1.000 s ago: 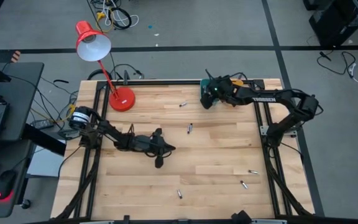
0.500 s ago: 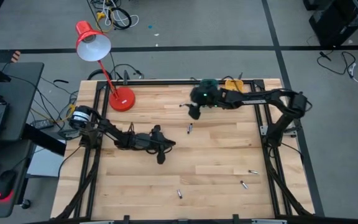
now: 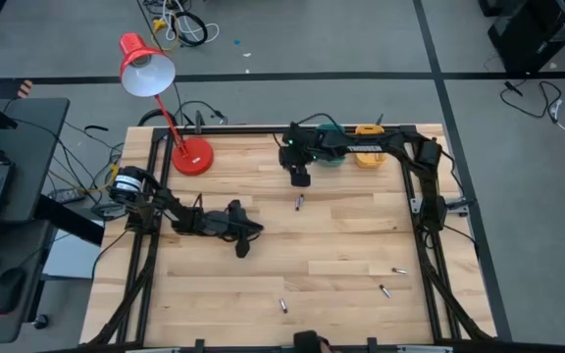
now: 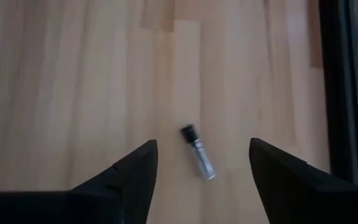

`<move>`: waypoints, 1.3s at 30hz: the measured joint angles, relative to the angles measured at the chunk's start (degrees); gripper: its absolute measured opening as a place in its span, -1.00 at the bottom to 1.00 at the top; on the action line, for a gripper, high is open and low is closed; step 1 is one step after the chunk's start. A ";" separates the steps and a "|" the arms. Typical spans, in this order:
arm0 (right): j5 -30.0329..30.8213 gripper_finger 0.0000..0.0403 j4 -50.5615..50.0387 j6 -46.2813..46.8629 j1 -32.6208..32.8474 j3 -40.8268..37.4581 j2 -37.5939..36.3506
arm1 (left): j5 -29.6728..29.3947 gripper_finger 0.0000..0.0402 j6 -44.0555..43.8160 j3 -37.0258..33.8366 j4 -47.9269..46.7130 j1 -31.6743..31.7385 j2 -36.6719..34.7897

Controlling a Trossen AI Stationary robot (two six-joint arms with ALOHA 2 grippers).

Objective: Sort batteries
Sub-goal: Put the silver battery into the yellow bin

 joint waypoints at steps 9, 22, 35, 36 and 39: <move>-10.03 0.08 -9.28 -5.86 -4.38 8.50 5.83 | 0.32 -0.83 -2.47 -1.92 3.28 -0.02 0.02; -7.08 -0.20 -23.96 -12.88 -4.97 22.56 16.91 | 0.90 -0.83 -3.59 -1.92 3.17 -0.02 0.00; -5.64 -0.85 -26.67 -11.60 -5.79 24.85 18.39 | 1.38 -0.83 -3.76 -1.90 3.02 -0.02 0.00; -6.26 -0.91 -27.21 -11.54 -5.97 24.89 18.39 | 1.54 -0.83 -3.79 -1.90 3.02 -0.02 0.00; -8.14 -0.93 -28.77 -10.64 -6.13 24.91 18.39 | 1.58 -0.83 -3.96 -1.90 3.15 -0.02 0.00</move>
